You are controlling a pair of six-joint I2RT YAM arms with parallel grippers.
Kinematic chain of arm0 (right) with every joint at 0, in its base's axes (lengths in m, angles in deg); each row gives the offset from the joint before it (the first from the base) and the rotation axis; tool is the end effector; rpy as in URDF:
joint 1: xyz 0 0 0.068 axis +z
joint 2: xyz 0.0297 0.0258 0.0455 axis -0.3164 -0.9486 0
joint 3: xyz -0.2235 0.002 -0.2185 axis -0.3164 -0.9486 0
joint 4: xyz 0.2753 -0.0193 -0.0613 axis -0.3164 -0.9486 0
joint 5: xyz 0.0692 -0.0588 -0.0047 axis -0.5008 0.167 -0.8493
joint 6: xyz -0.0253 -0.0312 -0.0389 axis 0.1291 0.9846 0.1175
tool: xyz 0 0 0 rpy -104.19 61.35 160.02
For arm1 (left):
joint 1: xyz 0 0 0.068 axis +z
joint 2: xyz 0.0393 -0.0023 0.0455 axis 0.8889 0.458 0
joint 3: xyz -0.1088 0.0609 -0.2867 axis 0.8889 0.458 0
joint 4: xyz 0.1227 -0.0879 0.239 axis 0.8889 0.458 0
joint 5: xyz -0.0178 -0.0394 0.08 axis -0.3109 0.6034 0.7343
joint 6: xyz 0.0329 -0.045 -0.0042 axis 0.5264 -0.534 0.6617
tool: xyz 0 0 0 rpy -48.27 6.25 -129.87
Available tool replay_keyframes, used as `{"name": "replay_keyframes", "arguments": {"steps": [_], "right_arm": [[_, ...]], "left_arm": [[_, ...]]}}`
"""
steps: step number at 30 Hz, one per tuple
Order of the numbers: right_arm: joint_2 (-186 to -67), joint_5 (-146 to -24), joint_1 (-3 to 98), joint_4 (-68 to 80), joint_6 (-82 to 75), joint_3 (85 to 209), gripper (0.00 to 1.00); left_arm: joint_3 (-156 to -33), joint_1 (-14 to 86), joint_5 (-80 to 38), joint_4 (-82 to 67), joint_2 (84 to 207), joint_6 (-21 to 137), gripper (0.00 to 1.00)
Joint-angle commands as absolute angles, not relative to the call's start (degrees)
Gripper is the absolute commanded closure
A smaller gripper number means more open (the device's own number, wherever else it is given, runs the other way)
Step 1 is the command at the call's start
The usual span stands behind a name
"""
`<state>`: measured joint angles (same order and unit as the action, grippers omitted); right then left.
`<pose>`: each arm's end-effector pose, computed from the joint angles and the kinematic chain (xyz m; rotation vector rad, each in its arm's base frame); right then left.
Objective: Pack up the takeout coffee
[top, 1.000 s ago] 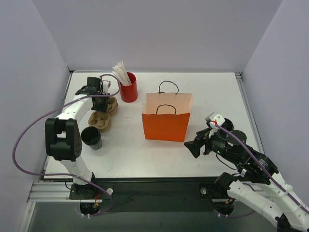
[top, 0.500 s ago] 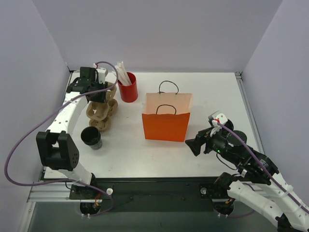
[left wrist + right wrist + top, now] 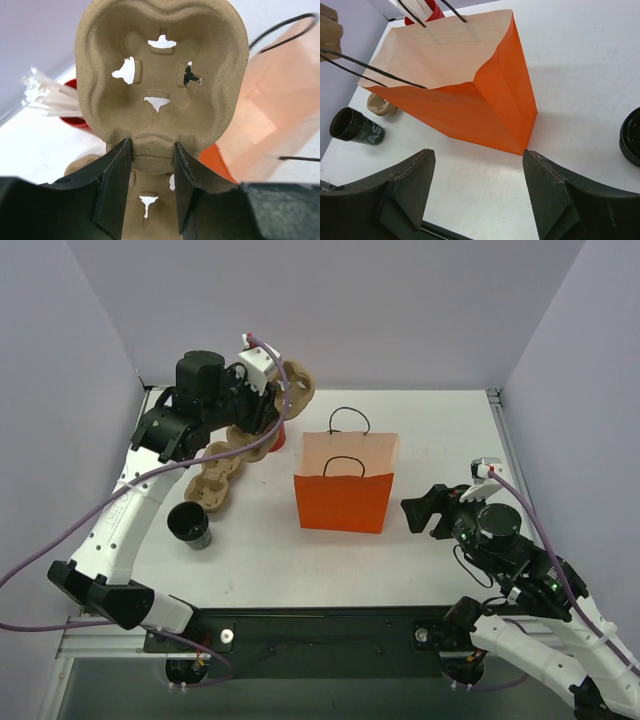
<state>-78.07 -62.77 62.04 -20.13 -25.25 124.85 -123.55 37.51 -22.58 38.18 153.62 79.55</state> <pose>0.0797 0.0626 0.4190 -0.0286 1.7131 0.7416 0.2894 -0.1435 0.5079 0.7079 1.8983 -0.3436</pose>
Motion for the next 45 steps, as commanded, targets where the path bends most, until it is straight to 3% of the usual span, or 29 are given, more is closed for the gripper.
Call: {"name": "replay_keyframes", "arguments": {"steps": [1,19,34,45], "right_arm": [[-79.5,-61.5,62.2,-20.1,-28.6,126.2,0.28],[-83.3,-59.9,62.2,-19.1,-34.1,128.5,0.29],[-90.9,-48.2,62.2,-20.2,-35.5,135.8,0.32],[-82.9,-48.7,62.3,-19.8,-39.7,134.3,0.33]], "left_arm": [[-126.9,34.6,-30.5,36.2,150.2,82.8,0.62],[-120.3,28.6,-48.1,22.5,148.0,86.7,0.62],[-118.3,27.4,-51.1,17.6,151.6,86.3,0.63],[-115.5,22.3,-43.8,19.2,149.3,85.8,0.65]]}}
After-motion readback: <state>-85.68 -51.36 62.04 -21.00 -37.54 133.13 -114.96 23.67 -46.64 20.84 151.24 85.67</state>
